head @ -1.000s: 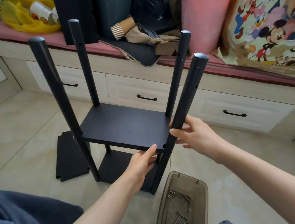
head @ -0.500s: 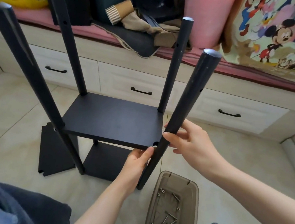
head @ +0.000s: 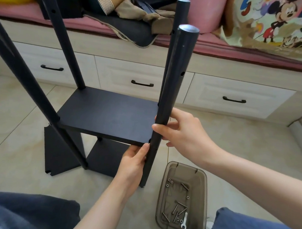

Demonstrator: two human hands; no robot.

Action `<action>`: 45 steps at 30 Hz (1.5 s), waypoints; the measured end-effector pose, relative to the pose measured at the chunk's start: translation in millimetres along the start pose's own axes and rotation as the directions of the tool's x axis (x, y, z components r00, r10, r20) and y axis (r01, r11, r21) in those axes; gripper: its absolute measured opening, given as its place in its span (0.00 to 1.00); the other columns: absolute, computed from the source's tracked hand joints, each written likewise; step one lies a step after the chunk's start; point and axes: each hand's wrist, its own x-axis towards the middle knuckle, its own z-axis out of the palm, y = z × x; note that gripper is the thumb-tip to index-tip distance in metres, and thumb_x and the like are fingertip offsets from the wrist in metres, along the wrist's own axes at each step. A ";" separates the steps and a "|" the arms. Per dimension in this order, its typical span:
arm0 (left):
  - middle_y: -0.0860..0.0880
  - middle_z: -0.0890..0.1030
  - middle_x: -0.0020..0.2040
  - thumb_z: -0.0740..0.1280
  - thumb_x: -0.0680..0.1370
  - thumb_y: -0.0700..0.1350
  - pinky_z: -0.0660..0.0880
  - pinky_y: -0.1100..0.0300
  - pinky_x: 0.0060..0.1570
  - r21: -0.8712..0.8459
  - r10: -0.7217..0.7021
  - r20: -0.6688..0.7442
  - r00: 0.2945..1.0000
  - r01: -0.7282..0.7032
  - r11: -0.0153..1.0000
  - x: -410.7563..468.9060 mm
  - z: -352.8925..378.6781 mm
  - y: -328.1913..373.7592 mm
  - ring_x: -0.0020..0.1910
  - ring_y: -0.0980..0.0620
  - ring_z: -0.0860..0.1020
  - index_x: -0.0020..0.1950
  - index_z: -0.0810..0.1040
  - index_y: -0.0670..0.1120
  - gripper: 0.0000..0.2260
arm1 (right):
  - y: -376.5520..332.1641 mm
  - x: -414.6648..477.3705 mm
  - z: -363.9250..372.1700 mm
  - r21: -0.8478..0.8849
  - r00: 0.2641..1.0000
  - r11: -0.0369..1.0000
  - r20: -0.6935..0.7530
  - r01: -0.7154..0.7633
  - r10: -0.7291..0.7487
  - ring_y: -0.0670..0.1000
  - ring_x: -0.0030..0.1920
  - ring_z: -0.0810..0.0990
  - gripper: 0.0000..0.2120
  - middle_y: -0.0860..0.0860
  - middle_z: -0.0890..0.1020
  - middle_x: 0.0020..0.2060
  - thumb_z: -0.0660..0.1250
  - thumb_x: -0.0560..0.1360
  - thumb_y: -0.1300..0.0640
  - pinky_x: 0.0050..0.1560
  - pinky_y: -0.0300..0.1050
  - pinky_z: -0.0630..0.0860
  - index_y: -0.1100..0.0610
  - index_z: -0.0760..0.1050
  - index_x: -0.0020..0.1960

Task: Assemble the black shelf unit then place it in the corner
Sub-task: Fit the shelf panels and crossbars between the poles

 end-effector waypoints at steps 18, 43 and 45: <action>0.49 0.87 0.48 0.74 0.70 0.54 0.79 0.66 0.41 0.002 -0.003 0.010 1.000 0.003 1.000 -2.1 -0.2 4.2 0.48 0.52 0.86 0.59 0.81 0.46 0.21 | -8.9 8.4 -1.0 -0.015 0.997 0.998 0.033 -0.064 0.064 0.49 0.43 0.85 0.05 0.49 0.85 0.45 0.71 0.77 0.52 0.42 0.48 0.83 0.47 0.77 0.52; 0.50 0.87 0.46 0.75 0.67 0.51 0.78 0.69 0.42 0.065 0.037 -0.057 0.998 -0.033 0.997 4.1 -2.4 -4.3 0.48 0.54 0.86 0.55 0.82 0.46 0.18 | 50.7 17.1 -33.1 -0.315 0.841 0.873 0.284 -0.372 0.460 0.45 0.48 0.84 0.15 0.47 0.84 0.49 0.66 0.80 0.49 0.47 0.40 0.83 0.55 0.76 0.63; 0.50 0.87 0.46 0.76 0.66 0.51 0.78 0.69 0.42 0.069 0.040 -0.061 0.997 -0.036 0.997 5.2 -2.4 -5.1 0.48 0.54 0.86 0.54 0.82 0.46 0.18 | 77.4 22.3 -20.1 -0.371 0.778 0.818 0.297 -0.440 0.553 0.47 0.48 0.83 0.14 0.48 0.84 0.48 0.63 0.81 0.49 0.46 0.41 0.82 0.56 0.76 0.62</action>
